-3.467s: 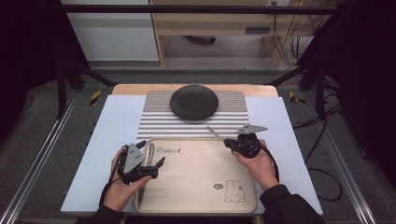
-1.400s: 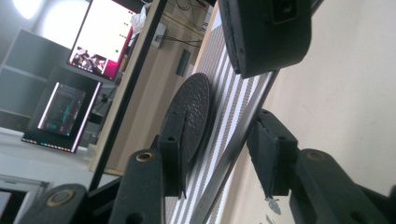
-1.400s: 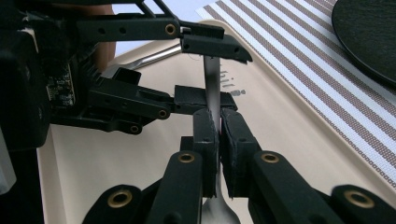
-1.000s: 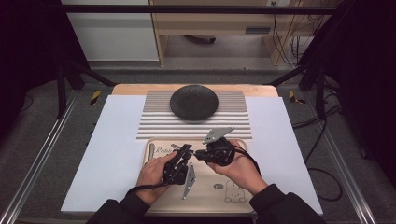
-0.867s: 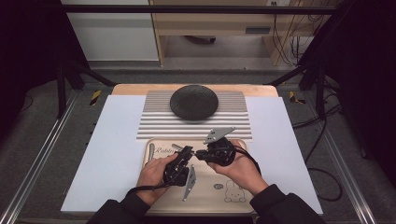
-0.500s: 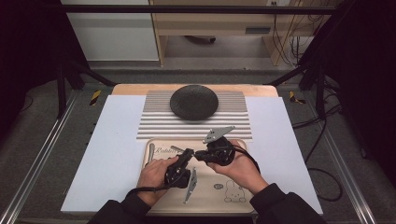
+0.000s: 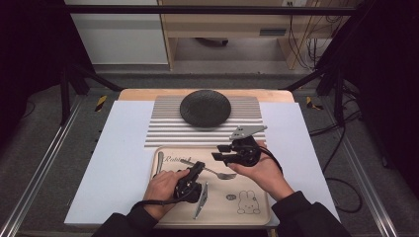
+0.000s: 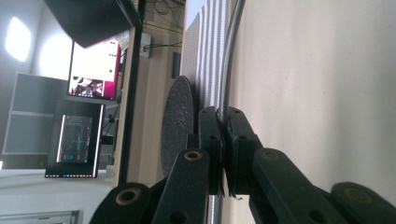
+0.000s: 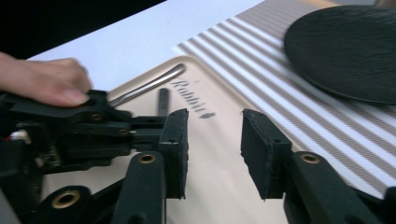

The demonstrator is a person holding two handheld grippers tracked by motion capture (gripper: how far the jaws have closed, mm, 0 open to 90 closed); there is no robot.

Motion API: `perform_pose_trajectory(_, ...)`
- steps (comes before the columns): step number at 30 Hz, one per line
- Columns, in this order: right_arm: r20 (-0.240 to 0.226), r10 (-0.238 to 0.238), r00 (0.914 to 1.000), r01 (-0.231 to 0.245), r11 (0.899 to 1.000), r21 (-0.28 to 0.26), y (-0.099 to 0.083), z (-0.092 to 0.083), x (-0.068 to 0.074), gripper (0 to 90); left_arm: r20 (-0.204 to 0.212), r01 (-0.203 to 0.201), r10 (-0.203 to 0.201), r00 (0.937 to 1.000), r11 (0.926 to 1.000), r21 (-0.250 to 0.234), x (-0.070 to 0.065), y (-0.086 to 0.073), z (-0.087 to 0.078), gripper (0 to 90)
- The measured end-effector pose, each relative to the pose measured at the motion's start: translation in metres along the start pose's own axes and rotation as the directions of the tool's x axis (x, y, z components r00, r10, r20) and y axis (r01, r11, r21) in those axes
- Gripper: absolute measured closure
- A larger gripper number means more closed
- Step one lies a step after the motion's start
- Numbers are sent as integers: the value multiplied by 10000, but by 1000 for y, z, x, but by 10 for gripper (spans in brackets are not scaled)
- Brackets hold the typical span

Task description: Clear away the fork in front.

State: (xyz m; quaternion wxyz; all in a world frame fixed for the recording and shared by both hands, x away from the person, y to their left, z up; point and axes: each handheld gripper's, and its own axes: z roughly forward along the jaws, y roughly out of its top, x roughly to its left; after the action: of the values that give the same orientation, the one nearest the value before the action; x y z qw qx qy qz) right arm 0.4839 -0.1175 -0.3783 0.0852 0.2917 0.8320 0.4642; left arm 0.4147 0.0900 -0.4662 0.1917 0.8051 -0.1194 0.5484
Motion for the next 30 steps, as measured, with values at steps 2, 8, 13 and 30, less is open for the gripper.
perform_pose_trajectory(2,249,159,9996,-154,9997,-200,-4,-4,-7,578,45,-17,16,10000,10000,40,0,-1,-1,871)
perform_pose_trajectory(8,1085,731,9914,-659,9955,-686,-19,-13,-24,498,145,134,-135,9998,9999,68,1,-4,-4,871)
perform_pose_trajectory(13,1829,1010,9779,-850,9920,-930,-38,-17,-32,384,208,227,-231,9995,9996,163,3,-10,-5,871)
perform_pose_trajectory(30,3627,2056,9089,-1067,9557,-2742,-90,-44,-46,121,846,373,-395,9956,9989,275,19,-26,-3,871)
